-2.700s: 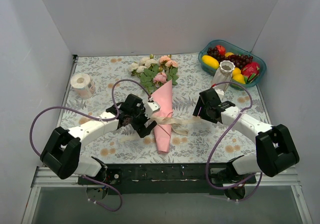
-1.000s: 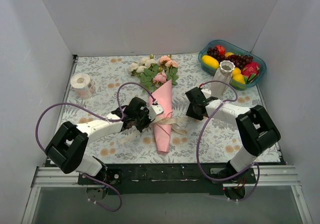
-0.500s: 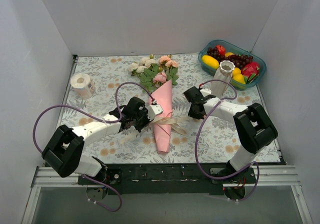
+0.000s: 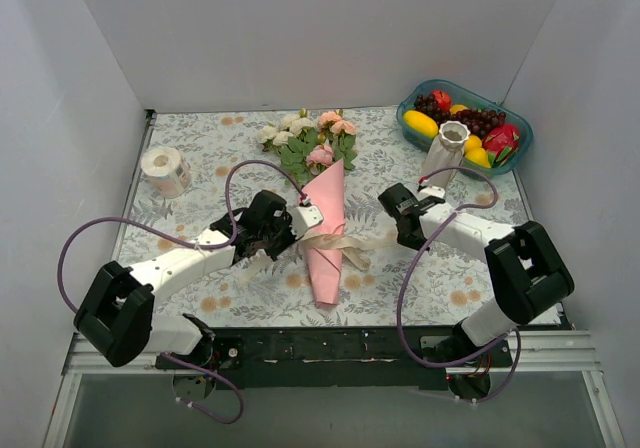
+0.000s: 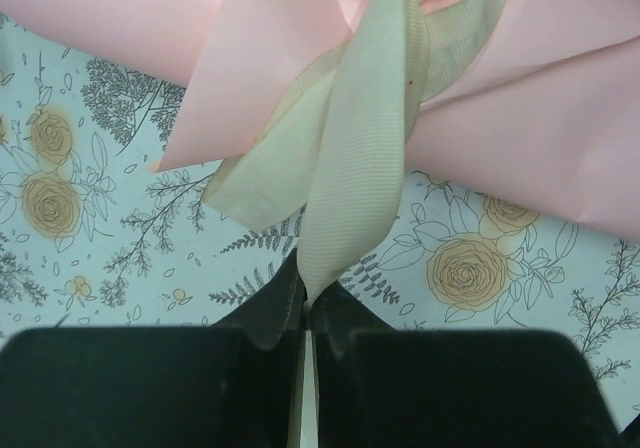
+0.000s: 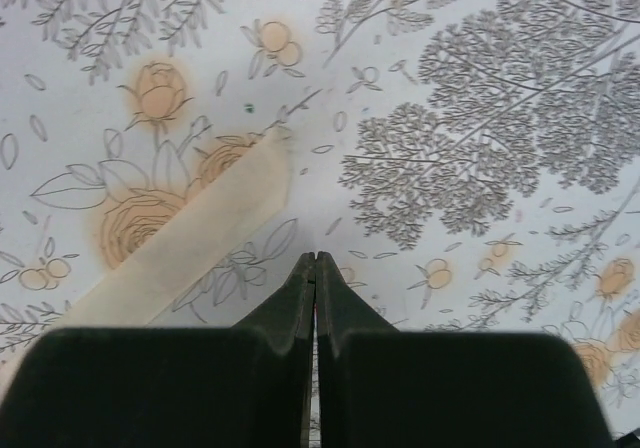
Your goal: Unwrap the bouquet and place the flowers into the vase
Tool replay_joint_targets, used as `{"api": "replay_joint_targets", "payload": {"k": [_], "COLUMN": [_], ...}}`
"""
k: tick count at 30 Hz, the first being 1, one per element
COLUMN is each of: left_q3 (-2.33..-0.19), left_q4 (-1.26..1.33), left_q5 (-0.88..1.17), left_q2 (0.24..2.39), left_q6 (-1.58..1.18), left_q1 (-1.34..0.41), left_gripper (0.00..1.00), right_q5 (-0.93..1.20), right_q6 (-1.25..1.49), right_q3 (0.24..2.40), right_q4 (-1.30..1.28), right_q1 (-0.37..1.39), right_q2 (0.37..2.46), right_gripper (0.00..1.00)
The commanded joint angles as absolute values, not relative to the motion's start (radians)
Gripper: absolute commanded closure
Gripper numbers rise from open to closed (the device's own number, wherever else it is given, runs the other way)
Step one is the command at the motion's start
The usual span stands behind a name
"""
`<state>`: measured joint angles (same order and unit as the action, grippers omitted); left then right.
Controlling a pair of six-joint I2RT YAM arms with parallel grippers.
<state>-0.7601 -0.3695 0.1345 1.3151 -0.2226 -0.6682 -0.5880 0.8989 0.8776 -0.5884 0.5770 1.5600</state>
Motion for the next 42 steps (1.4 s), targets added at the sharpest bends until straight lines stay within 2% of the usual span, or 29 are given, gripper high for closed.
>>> {"api": "replay_joint_targets", "payload": {"k": [1,4,5,8,9,11,15,20,27,31,42], "left_q3": [-0.807,-0.807,-0.805,-0.804,-0.813,-0.824,-0.839,-0.847,-0.839,-0.841,-0.856], "left_q4": [-0.425,-0.442,-0.445,-0.448,-0.449,-0.453,-0.451,-0.446,-0.445,-0.445,-0.446], "left_q5": [0.094,0.090,0.101,0.120,0.121,0.126,0.135,0.129,0.130,0.132,0.141], "left_q2": [1.244,1.223,1.220,1.233,1.242,1.261,1.284,1.292,1.301,1.310,1.327], "left_q6": [-0.192,-0.178,-0.175,-0.190,-0.196,-0.204,-0.209,-0.207,-0.210,-0.219,-0.227], "left_q1": [-0.650,-0.640,-0.641,-0.640,-0.641,-0.640,-0.640,-0.640,-0.640,-0.640,-0.640], "left_gripper": [1.00,1.00,1.00,1.00,1.00,1.00,0.99,0.99,0.99,0.98,0.98], "right_q5": [-0.679,-0.629,-0.582,-0.462,-0.457,-0.382,-0.181,-0.069,-0.107,-0.199,-0.330], "right_q6": [0.948,0.877,0.817,0.590,0.536,0.366,0.151,-0.058,-0.210,-0.259,-0.365], "right_q3": [0.856,0.851,0.842,0.837,0.876,0.913,0.896,0.626,0.611,0.620,0.655], "right_q4": [-0.664,-0.632,-0.507,-0.262,-0.238,-0.192,-0.115,0.170,0.118,0.133,0.176], "right_q1": [0.545,0.537,0.548,0.659,0.693,0.742,0.755,0.816,0.929,1.000,1.031], "right_q2": [1.476,1.419,1.399,1.351,1.365,1.387,1.361,1.130,1.147,1.196,1.327], "right_gripper": [0.99,0.99,0.99,0.71,0.57,0.52,0.52,0.47,0.46,0.46,0.46]}}
